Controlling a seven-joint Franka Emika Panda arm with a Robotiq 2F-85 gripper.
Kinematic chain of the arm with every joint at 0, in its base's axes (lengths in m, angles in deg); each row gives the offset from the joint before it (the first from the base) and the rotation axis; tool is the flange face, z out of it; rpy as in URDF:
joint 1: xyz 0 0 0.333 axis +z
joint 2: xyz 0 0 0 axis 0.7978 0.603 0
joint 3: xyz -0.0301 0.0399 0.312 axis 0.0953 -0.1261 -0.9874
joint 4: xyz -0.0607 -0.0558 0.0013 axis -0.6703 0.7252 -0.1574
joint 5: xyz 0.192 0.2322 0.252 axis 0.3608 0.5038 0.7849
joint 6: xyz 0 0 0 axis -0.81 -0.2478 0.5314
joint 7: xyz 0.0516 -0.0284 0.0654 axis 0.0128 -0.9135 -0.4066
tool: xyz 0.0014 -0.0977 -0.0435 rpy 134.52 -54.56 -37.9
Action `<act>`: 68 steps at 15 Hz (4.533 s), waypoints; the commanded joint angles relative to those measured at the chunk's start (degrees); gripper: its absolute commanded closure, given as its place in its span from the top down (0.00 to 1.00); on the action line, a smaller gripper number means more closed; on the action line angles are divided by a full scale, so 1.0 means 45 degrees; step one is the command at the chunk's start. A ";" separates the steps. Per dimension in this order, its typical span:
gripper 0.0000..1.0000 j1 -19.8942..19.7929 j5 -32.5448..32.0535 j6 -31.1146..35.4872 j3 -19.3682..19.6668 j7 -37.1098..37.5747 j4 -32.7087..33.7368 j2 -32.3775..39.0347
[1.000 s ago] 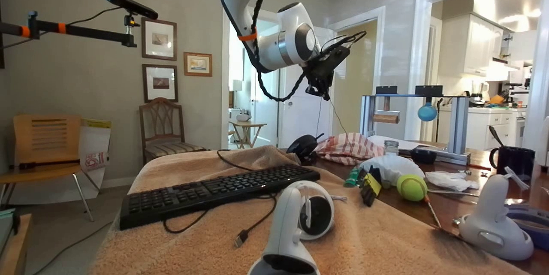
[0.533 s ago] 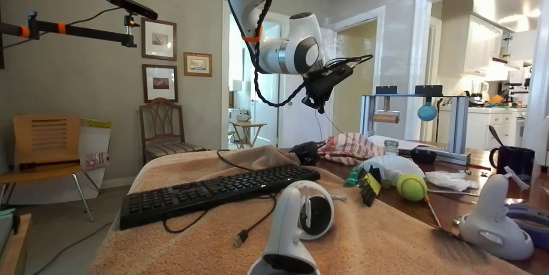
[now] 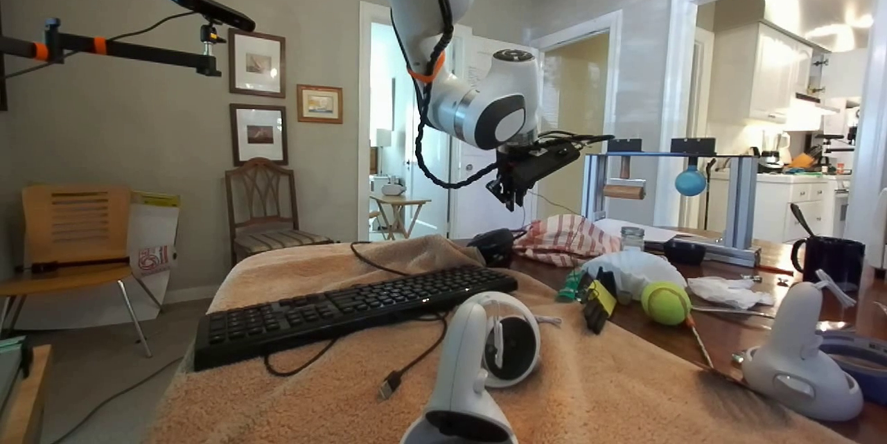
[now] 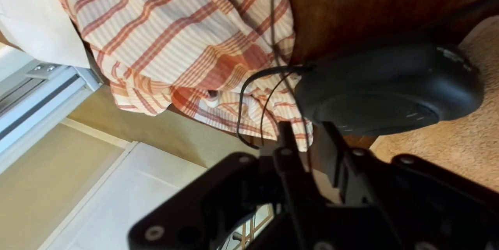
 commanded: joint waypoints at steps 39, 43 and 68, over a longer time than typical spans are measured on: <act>1.00 0.1666 -0.0573 -0.1757 0.4972 0.3591 -0.2981 -0.2224; 1.00 0.0910 -0.0083 -0.1253 0.3769 0.1541 -0.3868 -0.2481; 0.95 0.2127 0.0387 -0.2399 0.4778 0.1918 -0.4964 -0.3896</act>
